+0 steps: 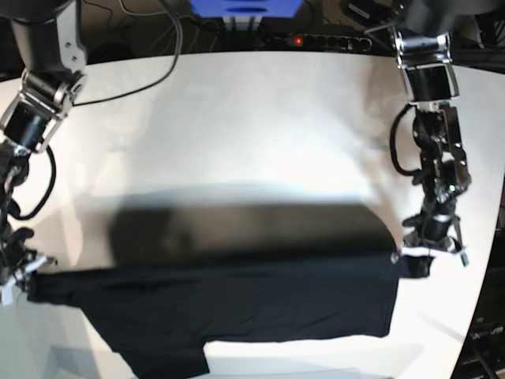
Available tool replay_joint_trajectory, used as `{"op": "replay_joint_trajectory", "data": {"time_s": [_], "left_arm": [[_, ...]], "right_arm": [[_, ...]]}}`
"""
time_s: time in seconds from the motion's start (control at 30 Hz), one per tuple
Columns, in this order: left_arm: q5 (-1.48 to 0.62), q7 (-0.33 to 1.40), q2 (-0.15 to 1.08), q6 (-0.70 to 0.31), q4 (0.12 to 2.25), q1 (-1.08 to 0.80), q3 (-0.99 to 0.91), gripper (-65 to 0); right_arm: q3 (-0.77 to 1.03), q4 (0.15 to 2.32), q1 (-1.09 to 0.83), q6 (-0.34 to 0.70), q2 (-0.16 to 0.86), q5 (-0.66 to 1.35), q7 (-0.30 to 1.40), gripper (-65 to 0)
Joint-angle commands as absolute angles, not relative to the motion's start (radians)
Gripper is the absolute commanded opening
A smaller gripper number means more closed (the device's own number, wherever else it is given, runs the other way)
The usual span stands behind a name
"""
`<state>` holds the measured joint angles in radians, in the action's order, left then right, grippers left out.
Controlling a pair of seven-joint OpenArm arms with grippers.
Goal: Fold the T-shirt properly
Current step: 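Lower the hem onto the shirt and pull both grippers back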
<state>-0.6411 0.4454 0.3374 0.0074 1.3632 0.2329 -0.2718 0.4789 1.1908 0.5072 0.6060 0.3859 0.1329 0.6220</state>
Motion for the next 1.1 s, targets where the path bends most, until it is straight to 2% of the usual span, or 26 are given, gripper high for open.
{"op": "replay_joint_trajectory", "data": {"time_s": [0.0, 0.2, 0.5, 0.67, 1.07], "left_arm": [[-0.642, 0.429, 0.354, 0.004, 1.372, 0.268, -0.277, -64.9], [-0.642, 0.430, 0.366, 0.002, 1.365, 0.275, -0.277, -64.9], [-0.653, 0.424, 0.366, -0.004, 1.333, 0.179, -0.278, -64.9], [-0.654, 0.429, 0.357, -0.005, 1.382, 0.134, -0.371, -64.9], [-0.654, 0.429, 0.315, -0.005, 1.532, -0.097, -0.390, -64.9]], "right_arm": [[0.475, 1.194, 0.558, 0.607, 0.406, 0.147, 0.596, -65.0], [0.470, 1.165, 0.570, 0.607, 0.420, 0.147, 0.601, -65.0], [0.478, 1.171, 0.527, 0.607, 0.418, 0.147, 0.591, -65.0], [0.501, 1.219, 0.519, 0.607, 0.409, 0.153, 0.591, -65.0], [0.664, 1.573, 0.133, 0.607, 0.308, 0.148, 0.627, -65.0]]}}
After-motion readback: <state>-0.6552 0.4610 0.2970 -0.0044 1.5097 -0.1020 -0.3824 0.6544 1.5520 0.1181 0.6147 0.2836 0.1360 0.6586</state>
